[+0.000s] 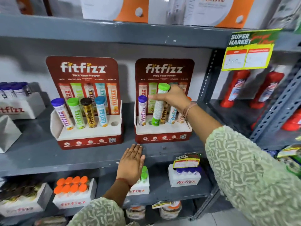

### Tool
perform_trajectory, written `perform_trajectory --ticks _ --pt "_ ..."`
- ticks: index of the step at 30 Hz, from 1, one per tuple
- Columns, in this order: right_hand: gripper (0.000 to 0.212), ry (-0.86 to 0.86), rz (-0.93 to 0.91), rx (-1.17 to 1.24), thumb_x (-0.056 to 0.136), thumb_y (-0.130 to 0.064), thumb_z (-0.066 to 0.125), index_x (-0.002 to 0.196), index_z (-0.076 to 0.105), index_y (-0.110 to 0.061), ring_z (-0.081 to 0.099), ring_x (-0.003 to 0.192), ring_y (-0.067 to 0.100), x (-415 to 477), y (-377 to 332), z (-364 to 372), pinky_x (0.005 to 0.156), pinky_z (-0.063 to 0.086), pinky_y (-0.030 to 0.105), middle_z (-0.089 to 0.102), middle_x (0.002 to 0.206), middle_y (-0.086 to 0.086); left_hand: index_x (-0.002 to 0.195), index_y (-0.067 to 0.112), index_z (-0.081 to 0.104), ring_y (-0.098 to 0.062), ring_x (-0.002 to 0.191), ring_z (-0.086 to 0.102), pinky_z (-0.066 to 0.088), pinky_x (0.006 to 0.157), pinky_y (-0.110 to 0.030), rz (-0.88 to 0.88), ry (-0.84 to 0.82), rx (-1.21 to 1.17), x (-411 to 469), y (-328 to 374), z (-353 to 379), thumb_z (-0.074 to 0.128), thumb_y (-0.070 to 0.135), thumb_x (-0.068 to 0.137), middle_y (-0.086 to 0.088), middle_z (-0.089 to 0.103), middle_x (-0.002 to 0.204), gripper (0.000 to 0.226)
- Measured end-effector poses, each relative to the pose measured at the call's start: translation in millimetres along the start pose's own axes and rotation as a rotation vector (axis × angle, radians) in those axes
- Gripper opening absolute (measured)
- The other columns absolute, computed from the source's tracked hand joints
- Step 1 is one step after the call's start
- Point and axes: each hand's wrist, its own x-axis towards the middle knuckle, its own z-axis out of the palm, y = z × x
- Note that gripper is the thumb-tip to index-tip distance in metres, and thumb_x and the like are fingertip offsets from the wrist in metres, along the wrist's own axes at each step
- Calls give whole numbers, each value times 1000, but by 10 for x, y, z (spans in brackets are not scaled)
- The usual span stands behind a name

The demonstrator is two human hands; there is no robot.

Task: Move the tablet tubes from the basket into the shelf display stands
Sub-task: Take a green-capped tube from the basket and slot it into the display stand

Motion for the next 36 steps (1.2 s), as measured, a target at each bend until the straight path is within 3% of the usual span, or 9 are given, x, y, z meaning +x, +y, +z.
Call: perform_trajectory --ticks 3,5,7,9,14,20,27,31,36 --pt "40 48 10 -134 58 -26 82 94 65 -18 65 83 19 43 -77 1 55 53 25 67 91 -1 140 12 18 -18 142 12 -4 114 -27 10 -7 2 -3 -3 -12 24 30 98 -7 21 152 46" --pt "60 30 -14 -196 60 -16 82 114 56 -19 61 81 18 64 -117 -9 45 52 22 57 100 -3 140 12 17 -18 142 12 -5 113 -27 21 -16 11 -4 -9 -22 24 30 98 -8 21 153 47" --pt "53 -23 -30 -228 63 -7 79 112 58 -16 60 75 16 87 -167 -24 40 51 16 58 112 2 140 12 17 -18 142 11 -5 113 -27 30 -26 23 -6 -13 -30 25 30 98 -8 20 153 47" --pt "37 -131 48 -227 69 2 72 105 62 -3 61 71 16 107 -276 -70 44 54 17 60 118 15 140 11 17 -19 142 11 -6 112 -27 31 -29 24 -6 -8 -37 25 30 98 -8 20 153 47" --pt "47 -290 143 -463 75 10 62 121 53 1 65 97 32 186 -439 -104 72 59 30 60 117 21 140 11 16 -19 142 11 -6 112 -27 31 -41 24 -17 -4 -49 25 31 98 -8 19 153 47" --pt "42 -155 -136 -761 68 -31 76 104 64 -13 60 92 22 183 -358 -16 73 48 32 64 112 8 141 13 14 -18 142 9 -4 113 -27 31 -53 38 -11 -1 -58 22 32 98 -6 16 154 48" --pt "46 -146 43 -569 60 -17 83 98 61 -3 62 53 20 248 -357 -72 52 55 28 66 83 12 141 13 16 -19 142 11 -5 112 -26 47 -34 36 -16 -7 -62 25 31 98 -8 18 153 47" --pt "39 -171 46 -537 64 -13 80 99 65 -4 67 68 25 258 -371 -59 56 58 27 68 98 17 141 14 15 -18 142 10 -5 112 -26 44 -37 46 -20 -19 -46 24 32 98 -7 18 153 47" --pt "39 -256 74 -597 70 2 72 107 62 -2 65 62 17 306 -346 -4 50 55 17 66 108 19 141 14 14 -18 142 10 -7 111 -26 42 -39 54 -17 -29 -27 23 32 98 -7 17 153 48"
